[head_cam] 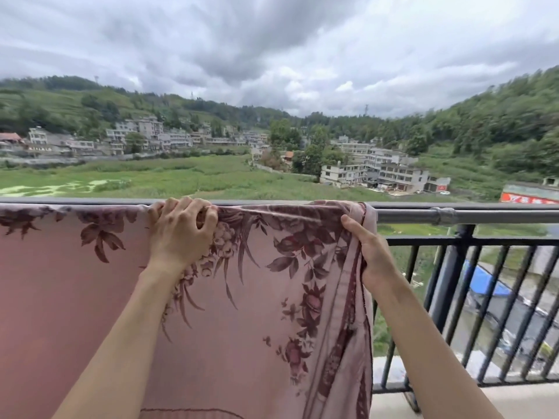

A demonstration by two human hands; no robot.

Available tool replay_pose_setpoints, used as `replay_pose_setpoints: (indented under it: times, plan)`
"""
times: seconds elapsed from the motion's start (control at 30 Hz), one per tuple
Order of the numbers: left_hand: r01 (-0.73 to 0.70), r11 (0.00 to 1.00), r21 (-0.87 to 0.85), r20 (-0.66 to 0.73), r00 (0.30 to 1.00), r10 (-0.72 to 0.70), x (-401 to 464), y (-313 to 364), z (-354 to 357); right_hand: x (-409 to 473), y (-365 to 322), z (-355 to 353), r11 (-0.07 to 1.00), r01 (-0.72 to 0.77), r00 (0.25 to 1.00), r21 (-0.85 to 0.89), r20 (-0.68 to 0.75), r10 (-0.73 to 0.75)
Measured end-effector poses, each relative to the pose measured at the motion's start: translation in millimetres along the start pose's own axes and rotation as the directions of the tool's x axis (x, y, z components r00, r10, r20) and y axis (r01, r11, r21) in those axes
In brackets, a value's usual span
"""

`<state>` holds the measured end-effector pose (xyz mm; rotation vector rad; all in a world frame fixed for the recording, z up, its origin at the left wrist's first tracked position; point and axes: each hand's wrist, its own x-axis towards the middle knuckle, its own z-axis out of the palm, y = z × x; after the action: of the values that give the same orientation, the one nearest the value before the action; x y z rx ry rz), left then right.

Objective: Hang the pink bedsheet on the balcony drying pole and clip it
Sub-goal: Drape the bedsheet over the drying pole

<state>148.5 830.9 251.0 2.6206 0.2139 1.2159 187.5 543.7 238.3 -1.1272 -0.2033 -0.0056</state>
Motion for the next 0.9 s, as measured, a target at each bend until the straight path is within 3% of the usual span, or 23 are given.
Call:
replay_pose_setpoints:
  times: [0.27,0.43,0.53,0.6,0.73,0.9]
  plan:
    - [0.010,0.995,-0.100,-0.052,0.999,-0.015,-17.0,36.8,-3.9,-1.3,3.3,-2.5,0.999,-0.039,0.997,-0.022,0.061,0.040]
    - [-0.127,0.982,-0.141,-0.048,0.991,0.121,-19.2,113.4,15.7,-4.9,-1.7,-4.8,0.993,-0.003,0.998,-0.117,0.066,0.011]
    - [-0.159,0.961,-0.228,0.046,0.984,0.174,-18.4,150.3,32.1,-5.7,-6.5,-9.9,0.986,0.007,0.998,-0.165,0.070,0.004]
    - [-0.194,0.966,-0.171,0.084,0.974,0.211,-21.9,155.8,44.9,-3.9,-8.1,-15.2,0.990,0.004,0.996,-0.140,0.088,0.009]
    - [-0.232,0.970,-0.067,0.023,0.972,0.234,-21.5,143.1,52.7,1.6,-15.5,-34.7,0.996,-0.028,0.993,-0.090,0.112,0.038]
    - [-0.109,0.993,-0.050,-0.028,0.994,0.107,-17.5,155.9,60.9,19.9,-59.0,-85.4,1.000,0.013,0.997,-0.028,0.076,-0.010]
